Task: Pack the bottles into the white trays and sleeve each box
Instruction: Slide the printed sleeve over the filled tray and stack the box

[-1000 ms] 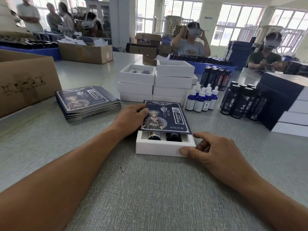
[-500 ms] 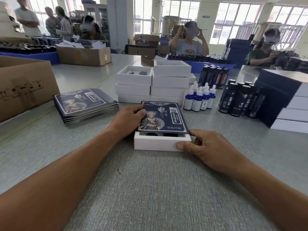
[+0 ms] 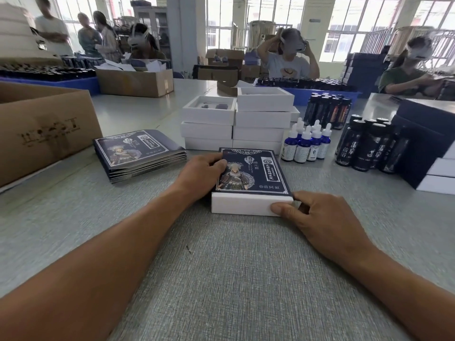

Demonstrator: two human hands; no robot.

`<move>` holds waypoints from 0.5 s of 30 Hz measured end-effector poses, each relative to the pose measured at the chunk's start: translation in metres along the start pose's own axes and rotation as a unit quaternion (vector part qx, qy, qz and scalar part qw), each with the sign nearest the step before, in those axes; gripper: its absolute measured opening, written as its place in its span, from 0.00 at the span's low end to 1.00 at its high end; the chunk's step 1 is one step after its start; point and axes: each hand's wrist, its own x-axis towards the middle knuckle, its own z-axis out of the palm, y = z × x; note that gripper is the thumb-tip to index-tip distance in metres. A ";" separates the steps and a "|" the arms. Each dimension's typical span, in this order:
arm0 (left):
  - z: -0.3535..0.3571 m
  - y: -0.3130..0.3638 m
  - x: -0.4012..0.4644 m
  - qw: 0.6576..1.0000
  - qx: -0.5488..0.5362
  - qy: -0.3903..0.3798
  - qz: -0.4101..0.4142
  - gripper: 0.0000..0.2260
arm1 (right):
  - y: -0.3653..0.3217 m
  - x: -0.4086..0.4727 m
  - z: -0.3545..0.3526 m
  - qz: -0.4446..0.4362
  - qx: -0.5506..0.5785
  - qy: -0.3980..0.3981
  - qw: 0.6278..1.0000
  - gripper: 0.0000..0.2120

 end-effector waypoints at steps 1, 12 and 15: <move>0.000 0.000 0.000 1.000 0.005 -0.002 0.002 0.11 | 0.000 0.000 0.001 0.000 0.000 -0.002 1.000 0.27; 0.000 0.001 0.001 0.999 0.028 -0.016 -0.011 0.16 | -0.001 0.005 -0.003 -0.002 0.003 -0.038 0.999 0.33; 0.000 0.003 0.000 0.999 0.033 -0.014 -0.015 0.17 | -0.003 0.004 -0.001 0.000 0.006 -0.024 1.000 0.32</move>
